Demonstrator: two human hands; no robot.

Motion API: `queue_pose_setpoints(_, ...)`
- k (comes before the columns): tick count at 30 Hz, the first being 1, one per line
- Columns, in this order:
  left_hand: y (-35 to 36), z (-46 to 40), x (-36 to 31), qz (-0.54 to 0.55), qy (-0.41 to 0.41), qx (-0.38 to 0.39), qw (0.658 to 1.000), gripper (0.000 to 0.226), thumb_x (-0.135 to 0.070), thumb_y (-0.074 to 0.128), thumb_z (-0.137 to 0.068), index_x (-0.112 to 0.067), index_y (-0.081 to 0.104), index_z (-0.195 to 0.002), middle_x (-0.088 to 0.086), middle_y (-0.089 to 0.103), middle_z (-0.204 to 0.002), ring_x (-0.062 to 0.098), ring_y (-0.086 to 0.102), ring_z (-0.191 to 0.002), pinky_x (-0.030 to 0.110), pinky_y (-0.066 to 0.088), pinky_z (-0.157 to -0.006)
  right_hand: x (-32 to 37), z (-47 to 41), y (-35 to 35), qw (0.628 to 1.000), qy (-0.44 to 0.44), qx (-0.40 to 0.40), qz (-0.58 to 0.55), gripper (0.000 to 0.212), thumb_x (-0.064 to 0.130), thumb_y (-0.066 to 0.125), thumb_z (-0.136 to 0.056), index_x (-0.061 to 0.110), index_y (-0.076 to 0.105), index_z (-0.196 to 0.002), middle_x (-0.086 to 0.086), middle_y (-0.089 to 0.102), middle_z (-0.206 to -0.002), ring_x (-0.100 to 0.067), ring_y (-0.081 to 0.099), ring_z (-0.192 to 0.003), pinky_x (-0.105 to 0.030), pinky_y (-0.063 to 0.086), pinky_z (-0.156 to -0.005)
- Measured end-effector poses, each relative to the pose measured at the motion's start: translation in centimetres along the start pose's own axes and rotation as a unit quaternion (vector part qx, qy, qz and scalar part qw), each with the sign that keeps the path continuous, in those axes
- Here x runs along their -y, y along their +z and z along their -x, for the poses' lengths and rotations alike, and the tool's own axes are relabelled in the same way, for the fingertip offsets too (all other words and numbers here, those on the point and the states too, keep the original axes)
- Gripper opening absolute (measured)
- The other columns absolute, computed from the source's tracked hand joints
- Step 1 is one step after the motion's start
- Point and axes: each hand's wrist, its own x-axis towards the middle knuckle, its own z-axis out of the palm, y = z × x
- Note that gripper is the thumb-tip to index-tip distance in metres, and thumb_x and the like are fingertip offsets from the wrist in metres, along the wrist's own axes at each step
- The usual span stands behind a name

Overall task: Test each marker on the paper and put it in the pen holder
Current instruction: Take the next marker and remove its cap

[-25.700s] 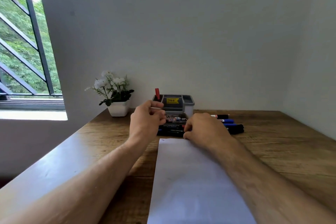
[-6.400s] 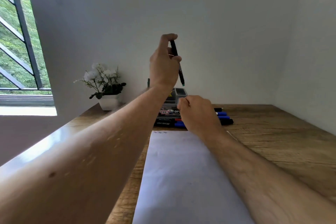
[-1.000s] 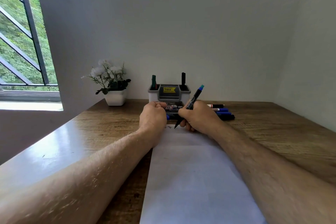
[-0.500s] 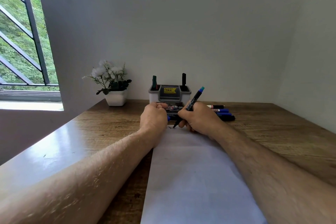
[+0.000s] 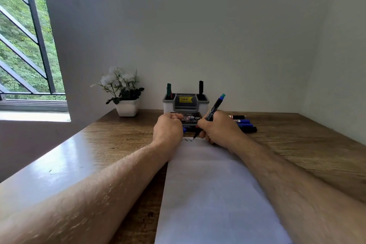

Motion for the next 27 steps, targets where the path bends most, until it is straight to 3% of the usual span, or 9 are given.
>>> queue_pose_setpoints(9,-0.2,-0.3,-0.2,0.038,-0.032,0.006,0.999,0.030,-0.016,0.036,-0.105,-0.024,0.063,-0.095,0.003,0.059,-0.096,0.026,0.063,-0.103,0.044,0.056,-0.093,0.8,0.1,-0.9,0.989,-0.008,-0.042,-0.139,0.006,0.011,0.064,-0.093,0.011,0.068,-0.089,-0.006,0.061,-0.067,-0.012,0.051,-0.048,-0.023,0.044,-0.045)
queue_pose_setpoints(11,-0.4,-0.3,-0.3,0.058,-0.041,0.008,0.997,0.031,-0.014,0.036,-0.105,-0.024,0.062,-0.092,0.006,0.060,-0.099,0.024,0.063,-0.099,0.043,0.058,-0.091,1.1,0.1,-1.2,0.985,-0.018,-0.039,-0.170,0.008,0.007,0.063,-0.092,0.007,0.070,-0.091,-0.009,0.061,-0.067,-0.014,0.051,-0.048,-0.023,0.044,-0.043)
queue_pose_setpoints(16,-0.7,-0.1,-0.6,0.102,-0.039,0.012,0.994,0.027,-0.014,0.036,-0.105,-0.021,0.061,-0.098,0.008,0.058,-0.103,0.020,0.061,-0.088,0.039,0.059,-0.087,1.4,0.5,-1.4,0.969,-0.032,-0.031,-0.241,0.027,0.017,0.051,-0.097,0.004,0.073,-0.088,-0.015,0.068,-0.071,-0.017,0.057,-0.049,-0.024,0.044,-0.044)
queue_pose_setpoints(18,-0.8,-0.1,-0.8,0.129,-0.030,0.007,0.991,0.026,-0.014,0.037,-0.106,-0.021,0.059,-0.096,0.007,0.057,-0.102,0.021,0.062,-0.092,0.040,0.058,-0.088,1.6,0.7,-1.5,0.961,-0.031,-0.031,-0.273,0.026,0.015,0.047,-0.097,0.004,0.069,-0.086,-0.018,0.068,-0.071,-0.019,0.057,-0.048,-0.025,0.044,-0.044)
queue_pose_setpoints(22,-1.0,-0.6,-1.0,0.195,-0.031,-0.009,0.980,0.015,-0.016,0.044,-0.104,-0.015,0.055,-0.114,0.006,0.056,-0.095,0.016,0.061,-0.087,0.039,0.059,-0.086,1.9,0.8,-1.9,0.946,-0.041,-0.052,-0.316,0.018,0.007,0.049,-0.096,0.008,0.051,-0.078,-0.020,0.070,-0.069,-0.025,0.058,-0.046,-0.026,0.045,-0.042)
queue_pose_setpoints(27,-1.3,-0.7,-1.1,0.236,-0.040,-0.008,0.971,0.015,-0.021,0.050,-0.103,-0.012,0.052,-0.115,0.008,0.057,-0.093,0.014,0.062,-0.081,0.031,0.059,-0.072,2.1,0.8,-2.0,0.939,-0.054,-0.060,-0.335,0.019,0.008,0.055,-0.095,0.008,0.052,-0.076,-0.016,0.071,-0.066,-0.024,0.058,-0.044,-0.025,0.044,-0.040)
